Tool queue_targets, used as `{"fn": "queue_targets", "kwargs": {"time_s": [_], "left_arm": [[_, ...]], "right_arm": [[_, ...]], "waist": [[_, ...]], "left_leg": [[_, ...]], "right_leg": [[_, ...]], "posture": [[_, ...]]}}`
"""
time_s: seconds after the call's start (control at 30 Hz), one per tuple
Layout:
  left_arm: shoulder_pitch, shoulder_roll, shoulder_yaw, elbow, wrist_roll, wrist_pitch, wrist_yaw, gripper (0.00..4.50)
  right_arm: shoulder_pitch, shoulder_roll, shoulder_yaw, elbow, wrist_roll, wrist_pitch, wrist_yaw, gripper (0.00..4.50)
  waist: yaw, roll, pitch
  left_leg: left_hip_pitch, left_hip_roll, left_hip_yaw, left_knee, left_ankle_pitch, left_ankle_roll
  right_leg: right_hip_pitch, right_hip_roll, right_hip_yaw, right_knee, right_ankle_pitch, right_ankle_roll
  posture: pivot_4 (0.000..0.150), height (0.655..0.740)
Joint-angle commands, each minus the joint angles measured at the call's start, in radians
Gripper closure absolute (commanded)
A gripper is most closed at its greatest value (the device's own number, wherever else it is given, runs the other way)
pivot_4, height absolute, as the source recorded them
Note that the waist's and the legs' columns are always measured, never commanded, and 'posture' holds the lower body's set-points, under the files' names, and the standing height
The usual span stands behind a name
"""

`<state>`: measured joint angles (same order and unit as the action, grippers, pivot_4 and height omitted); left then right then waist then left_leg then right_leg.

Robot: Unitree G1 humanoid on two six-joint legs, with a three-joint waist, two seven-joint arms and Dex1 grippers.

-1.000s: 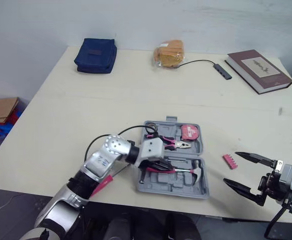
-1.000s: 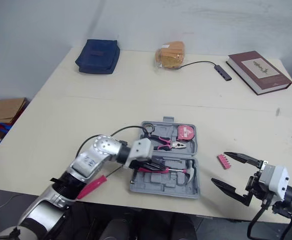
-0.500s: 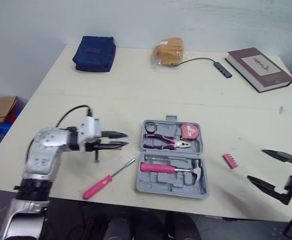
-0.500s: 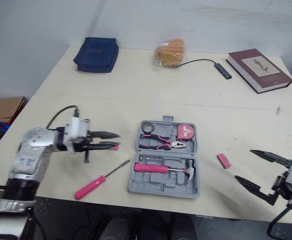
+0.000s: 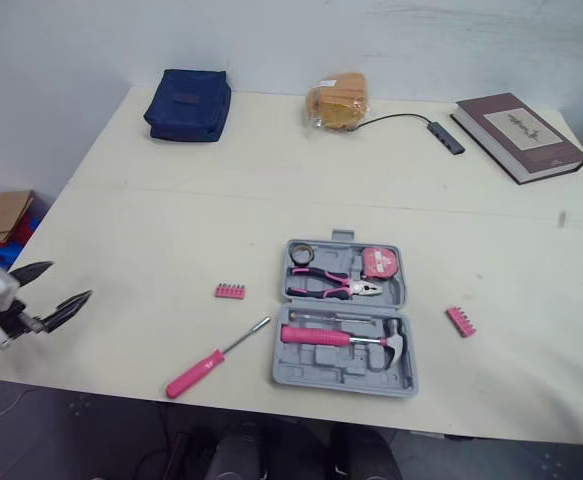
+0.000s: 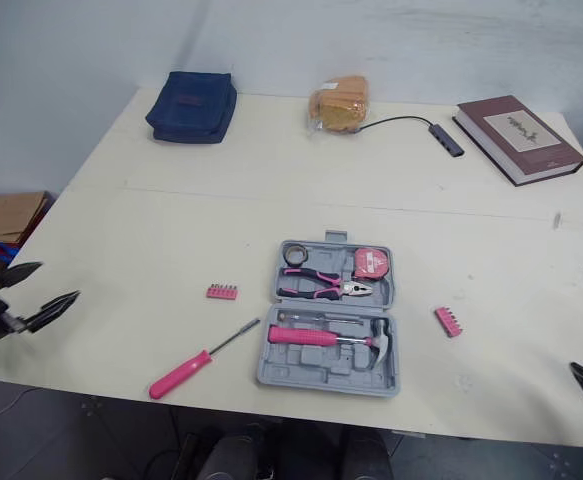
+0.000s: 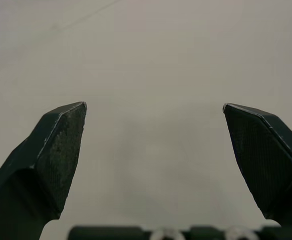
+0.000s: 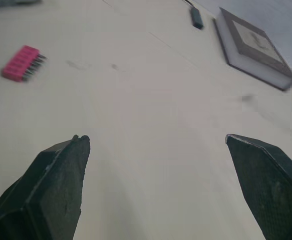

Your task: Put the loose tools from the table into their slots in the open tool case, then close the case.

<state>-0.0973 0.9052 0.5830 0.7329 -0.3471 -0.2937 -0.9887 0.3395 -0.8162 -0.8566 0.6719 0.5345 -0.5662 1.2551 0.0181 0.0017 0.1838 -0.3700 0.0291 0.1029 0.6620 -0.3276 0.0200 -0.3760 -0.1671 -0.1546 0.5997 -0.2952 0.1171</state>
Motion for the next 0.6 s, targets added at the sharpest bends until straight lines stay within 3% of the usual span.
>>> {"fn": "queue_targets", "kwargs": {"time_s": [0.03,0.27,0.6], "left_arm": [[0.021,0.043,0.064,0.073,-0.013,-0.057,0.042,0.09],[0.084,0.056,0.127,0.112,-0.060,-0.055,0.034,0.09],[0.042,0.008,0.031,-0.123,-0.094,0.049,-0.058,0.09]], "right_arm": [[0.023,-0.029,-0.050,0.099,-0.002,-0.064,-0.030,0.00],[0.056,-0.023,-0.048,0.199,0.008,-0.135,-0.055,0.00],[-0.055,0.030,0.072,-0.014,0.045,-0.056,-0.004,0.00]], "waist": [[-0.001,0.000,0.000],[-0.021,0.001,0.000],[-0.031,0.003,0.001]], "left_leg": [[0.000,0.001,0.000,0.000,-0.001,-0.001],[0.001,0.001,0.001,0.000,-0.002,-0.002],[0.003,0.003,0.003,-0.001,0.000,-0.003]], "right_leg": [[0.000,0.000,0.000,0.000,0.000,0.000],[0.000,-0.001,0.001,0.001,0.000,-0.001],[-0.002,0.000,0.013,0.003,0.003,-0.004]], "posture": [[0.150,0.7400],[0.150,0.7400],[0.150,0.7400]]}}
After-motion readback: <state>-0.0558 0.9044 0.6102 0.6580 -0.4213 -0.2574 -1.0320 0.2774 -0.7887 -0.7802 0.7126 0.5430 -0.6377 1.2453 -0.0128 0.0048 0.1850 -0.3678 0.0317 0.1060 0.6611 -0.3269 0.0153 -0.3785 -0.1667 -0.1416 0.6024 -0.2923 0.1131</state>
